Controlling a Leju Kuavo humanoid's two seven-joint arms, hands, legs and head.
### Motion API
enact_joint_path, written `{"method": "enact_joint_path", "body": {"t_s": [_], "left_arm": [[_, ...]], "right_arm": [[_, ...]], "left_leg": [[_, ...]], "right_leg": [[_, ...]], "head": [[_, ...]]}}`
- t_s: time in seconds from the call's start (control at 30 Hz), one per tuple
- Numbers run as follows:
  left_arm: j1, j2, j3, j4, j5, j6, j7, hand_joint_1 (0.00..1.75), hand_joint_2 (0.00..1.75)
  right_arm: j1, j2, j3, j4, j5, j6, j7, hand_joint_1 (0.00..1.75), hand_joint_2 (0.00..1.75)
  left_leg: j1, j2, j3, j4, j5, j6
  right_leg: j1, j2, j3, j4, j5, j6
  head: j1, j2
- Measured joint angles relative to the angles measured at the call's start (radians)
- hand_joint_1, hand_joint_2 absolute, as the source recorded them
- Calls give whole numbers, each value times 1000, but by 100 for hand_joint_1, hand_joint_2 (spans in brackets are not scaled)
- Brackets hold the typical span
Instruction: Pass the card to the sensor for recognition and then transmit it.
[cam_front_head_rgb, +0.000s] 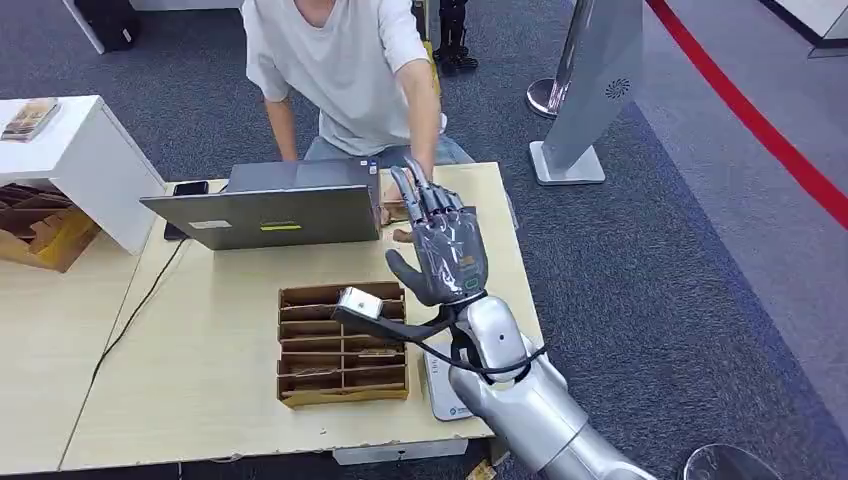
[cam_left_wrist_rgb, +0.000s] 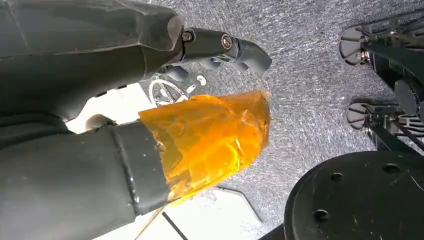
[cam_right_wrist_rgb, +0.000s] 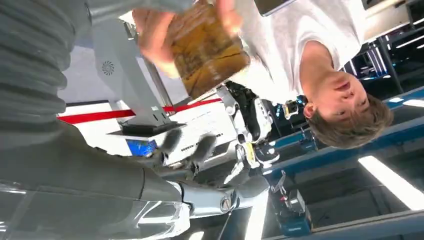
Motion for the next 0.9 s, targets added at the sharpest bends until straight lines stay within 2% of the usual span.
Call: {"method": "enact_joint_path", "body": {"t_s": [0.9], "left_arm": [[0, -10, 1, 0, 12, 8, 5, 0, 0]], "right_arm": [[12, 6, 21, -28, -27, 0, -31, 0, 175]], "left_leg": [[0, 0, 0, 0, 0, 0]], "right_leg": [[0, 0, 0, 0, 0, 0]], "head": [[0, 0]]}}
